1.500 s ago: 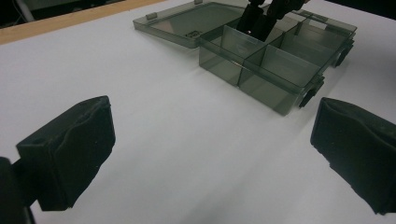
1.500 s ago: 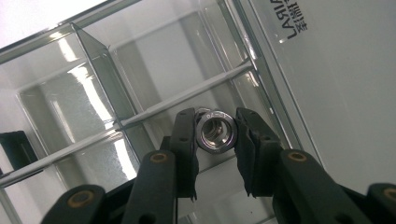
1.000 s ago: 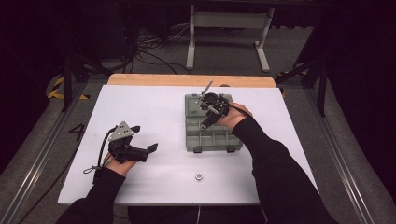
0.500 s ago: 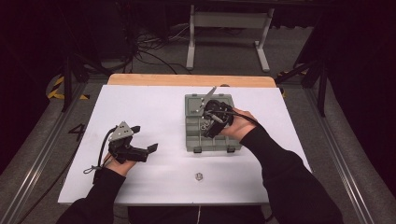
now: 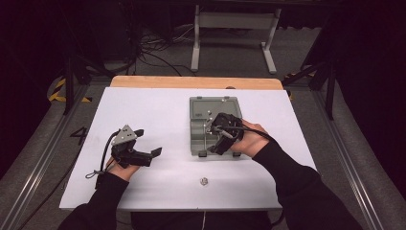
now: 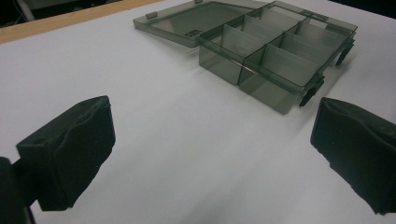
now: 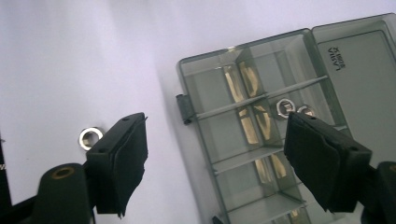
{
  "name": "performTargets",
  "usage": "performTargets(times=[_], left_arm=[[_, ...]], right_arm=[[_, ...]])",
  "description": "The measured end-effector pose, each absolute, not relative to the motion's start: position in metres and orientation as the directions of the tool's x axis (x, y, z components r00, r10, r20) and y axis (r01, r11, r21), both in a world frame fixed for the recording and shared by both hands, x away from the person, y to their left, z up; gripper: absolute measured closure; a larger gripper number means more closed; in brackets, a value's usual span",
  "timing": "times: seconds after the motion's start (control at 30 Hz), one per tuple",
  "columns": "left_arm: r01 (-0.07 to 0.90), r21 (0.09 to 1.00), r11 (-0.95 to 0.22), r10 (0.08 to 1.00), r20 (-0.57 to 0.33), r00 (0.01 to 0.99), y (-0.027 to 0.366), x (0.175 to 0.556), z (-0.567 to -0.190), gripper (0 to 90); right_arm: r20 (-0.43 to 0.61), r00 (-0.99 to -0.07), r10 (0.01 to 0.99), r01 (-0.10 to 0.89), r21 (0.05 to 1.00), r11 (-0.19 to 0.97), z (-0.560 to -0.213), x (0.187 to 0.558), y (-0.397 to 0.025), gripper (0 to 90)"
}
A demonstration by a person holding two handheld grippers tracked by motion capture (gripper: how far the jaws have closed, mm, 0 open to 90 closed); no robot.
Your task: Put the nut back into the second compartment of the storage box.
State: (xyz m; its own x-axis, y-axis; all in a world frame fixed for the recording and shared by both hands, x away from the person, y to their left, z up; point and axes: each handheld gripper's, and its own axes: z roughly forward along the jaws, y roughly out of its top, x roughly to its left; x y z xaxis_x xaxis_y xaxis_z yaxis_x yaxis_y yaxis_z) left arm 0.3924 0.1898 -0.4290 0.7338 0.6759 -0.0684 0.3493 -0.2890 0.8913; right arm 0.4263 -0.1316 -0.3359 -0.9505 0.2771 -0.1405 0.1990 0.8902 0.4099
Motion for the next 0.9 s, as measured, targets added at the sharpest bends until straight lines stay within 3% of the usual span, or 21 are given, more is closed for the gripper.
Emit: performTargets(times=[0.9], left_arm=[[0.351, 0.891, -0.287, 0.682, -0.068, 0.728, 0.192, 0.390, -0.429, 0.7]], right_arm=[[-0.139, -0.972, 0.190, 0.131, 0.347, 0.929, -0.382, 0.383, -0.118, 21.7]])
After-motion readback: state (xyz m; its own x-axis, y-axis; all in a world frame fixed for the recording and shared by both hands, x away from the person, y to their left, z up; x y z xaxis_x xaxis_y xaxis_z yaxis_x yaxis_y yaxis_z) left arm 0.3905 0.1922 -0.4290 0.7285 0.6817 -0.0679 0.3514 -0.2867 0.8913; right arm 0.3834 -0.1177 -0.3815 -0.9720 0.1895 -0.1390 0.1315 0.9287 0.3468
